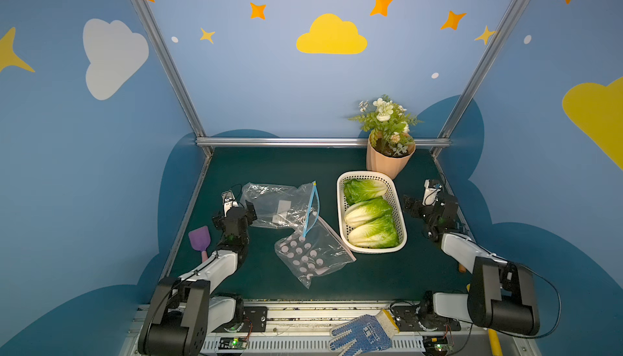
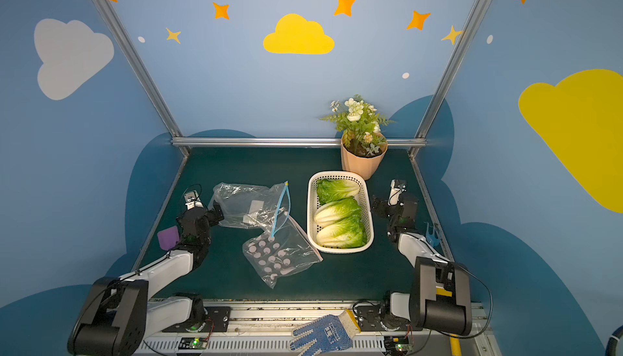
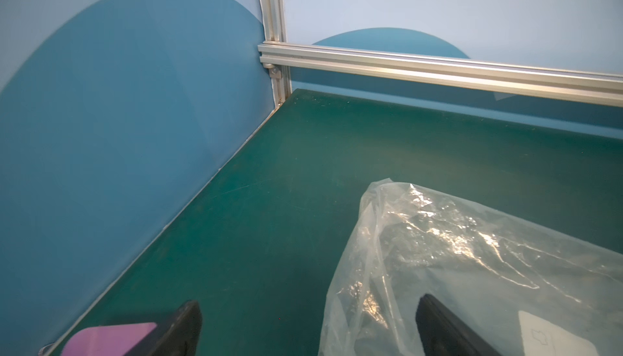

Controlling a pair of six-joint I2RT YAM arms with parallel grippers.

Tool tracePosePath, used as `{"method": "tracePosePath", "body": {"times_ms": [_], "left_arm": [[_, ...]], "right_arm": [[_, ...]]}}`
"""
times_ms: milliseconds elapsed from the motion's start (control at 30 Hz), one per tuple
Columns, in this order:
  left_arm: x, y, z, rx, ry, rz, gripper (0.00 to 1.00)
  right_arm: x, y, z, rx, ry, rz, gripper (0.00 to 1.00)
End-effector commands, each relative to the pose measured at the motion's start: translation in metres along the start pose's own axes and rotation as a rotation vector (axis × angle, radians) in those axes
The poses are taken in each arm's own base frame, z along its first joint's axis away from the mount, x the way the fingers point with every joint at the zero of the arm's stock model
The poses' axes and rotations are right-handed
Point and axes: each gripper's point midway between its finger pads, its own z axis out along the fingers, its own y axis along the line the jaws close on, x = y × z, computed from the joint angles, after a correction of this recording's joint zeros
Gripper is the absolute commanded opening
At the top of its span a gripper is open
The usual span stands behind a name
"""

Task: Open the zip-top bag and take out the chinese cabbages
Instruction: Reset both arms

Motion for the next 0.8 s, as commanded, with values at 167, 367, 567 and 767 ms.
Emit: {"method": "tracePosePath", "body": {"times_ms": [167,367,567,767], "left_arm": [[0.006,-0.013,0.007,0.106,-0.053,-0.064,1.00],[0.016,-0.017,0.016,0.106,-0.022,-0.052,1.00],[0.026,-0.023,0.029,0.117,-0.003,-0.052,1.00],[0.028,-0.025,0.039,0.099,0.072,-0.027,1.00]], "right_arm": [[0.007,0.024,-0.002,-0.074,-0.094,-0.086,0.95],[0.020,0.031,0.004,-0.081,-0.149,-0.126,0.95],[0.026,0.036,0.017,-0.081,-0.098,-0.158,0.95],[0.026,0.033,0.026,-0.060,-0.052,-0.144,0.95]]}}
